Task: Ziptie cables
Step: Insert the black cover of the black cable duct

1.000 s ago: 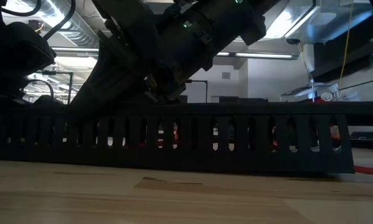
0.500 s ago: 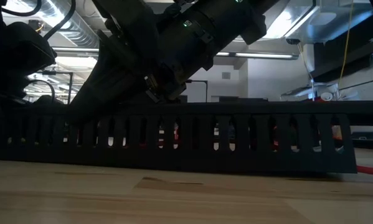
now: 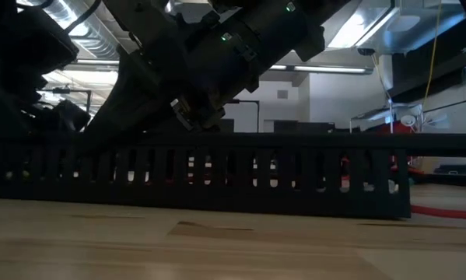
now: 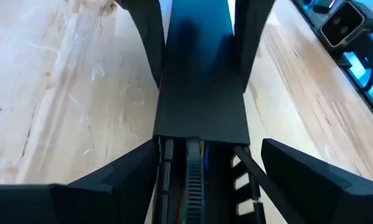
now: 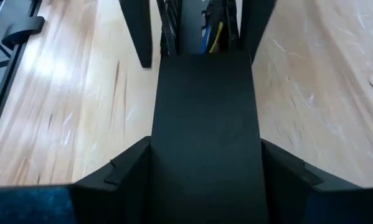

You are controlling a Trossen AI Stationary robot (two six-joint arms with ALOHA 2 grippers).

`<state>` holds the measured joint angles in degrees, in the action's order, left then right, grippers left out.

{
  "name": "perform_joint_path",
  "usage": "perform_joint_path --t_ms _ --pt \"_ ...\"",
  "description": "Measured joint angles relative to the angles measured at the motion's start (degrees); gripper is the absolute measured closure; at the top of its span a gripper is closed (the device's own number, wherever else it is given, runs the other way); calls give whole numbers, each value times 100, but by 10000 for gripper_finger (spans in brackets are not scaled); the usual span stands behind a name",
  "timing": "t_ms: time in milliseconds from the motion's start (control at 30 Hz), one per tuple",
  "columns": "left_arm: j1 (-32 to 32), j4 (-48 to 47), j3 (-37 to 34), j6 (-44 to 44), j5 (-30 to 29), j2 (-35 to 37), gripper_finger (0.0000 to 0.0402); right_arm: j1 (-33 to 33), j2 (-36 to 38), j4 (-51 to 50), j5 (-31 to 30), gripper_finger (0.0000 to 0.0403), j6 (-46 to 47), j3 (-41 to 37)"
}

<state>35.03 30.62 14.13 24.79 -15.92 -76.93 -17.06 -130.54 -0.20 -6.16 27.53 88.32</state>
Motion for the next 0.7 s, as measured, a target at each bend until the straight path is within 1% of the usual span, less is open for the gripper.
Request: perform_joint_path --t_ms 167,300,433,700 --pt "35 -162 4 -46 -25 -44 128 0 2 -3 -12 173 -18 -5" --pt "143 -155 3 -88 -72 -353 128 -4 2 21 -10 173 -81 -11" --pt "144 67 4 -26 -100 -734 128 -7 2 23 -6 173 -81 -16" --pt "11 842 -9 -126 -173 -1310 178 -20 -5 276 23 173 -83 -44"
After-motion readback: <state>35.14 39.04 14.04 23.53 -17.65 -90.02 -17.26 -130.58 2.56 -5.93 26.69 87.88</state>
